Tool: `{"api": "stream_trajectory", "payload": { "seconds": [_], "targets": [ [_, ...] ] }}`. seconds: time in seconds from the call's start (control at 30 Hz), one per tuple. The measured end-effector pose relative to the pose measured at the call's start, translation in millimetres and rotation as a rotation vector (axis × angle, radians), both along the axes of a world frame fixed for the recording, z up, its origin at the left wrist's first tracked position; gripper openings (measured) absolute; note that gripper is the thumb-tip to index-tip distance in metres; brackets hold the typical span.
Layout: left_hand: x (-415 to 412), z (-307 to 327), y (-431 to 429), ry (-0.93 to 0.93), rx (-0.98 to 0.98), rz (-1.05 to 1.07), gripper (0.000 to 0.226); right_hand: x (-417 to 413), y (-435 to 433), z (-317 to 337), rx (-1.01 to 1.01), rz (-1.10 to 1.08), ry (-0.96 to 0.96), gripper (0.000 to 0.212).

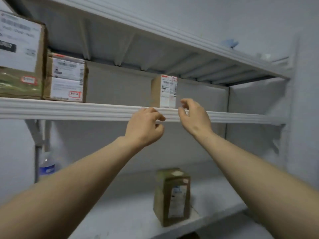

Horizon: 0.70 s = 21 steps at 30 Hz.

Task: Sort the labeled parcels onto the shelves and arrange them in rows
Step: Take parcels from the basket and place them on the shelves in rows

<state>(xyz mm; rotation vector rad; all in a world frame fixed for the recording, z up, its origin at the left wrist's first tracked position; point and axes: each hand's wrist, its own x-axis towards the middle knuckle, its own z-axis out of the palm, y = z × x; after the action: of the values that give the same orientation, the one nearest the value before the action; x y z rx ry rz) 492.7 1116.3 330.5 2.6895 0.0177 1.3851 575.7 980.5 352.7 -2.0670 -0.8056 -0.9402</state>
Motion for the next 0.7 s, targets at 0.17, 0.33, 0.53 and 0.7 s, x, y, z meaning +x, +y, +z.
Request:
{"api": "stream_trajectory", "payload": {
  "seconds": [0.17,0.33,0.53,0.7],
  "targets": [
    [14.2,-27.2,-127.6,0.57,0.012,0.039,0.053,-24.7,-163.9,-56.0,-0.105,-0.286,0.188,0.043],
    [-7.2,-75.0,-307.0,0.733,0.146,-0.114,0.05,-106.6,-365.1,-137.0,-0.245,-0.588,0.506,0.049],
    [-74.5,-132.7,-536.5,0.789,0.348,-0.433,0.051,-254.5,-576.6,-200.1,-0.12,-0.935,0.766,0.052],
    [-165.2,-170.0,-714.7,0.82,0.471,-0.792,0.055,-384.3,-708.4,-228.5,0.052,-1.176,0.856,0.055]
  ]
}}
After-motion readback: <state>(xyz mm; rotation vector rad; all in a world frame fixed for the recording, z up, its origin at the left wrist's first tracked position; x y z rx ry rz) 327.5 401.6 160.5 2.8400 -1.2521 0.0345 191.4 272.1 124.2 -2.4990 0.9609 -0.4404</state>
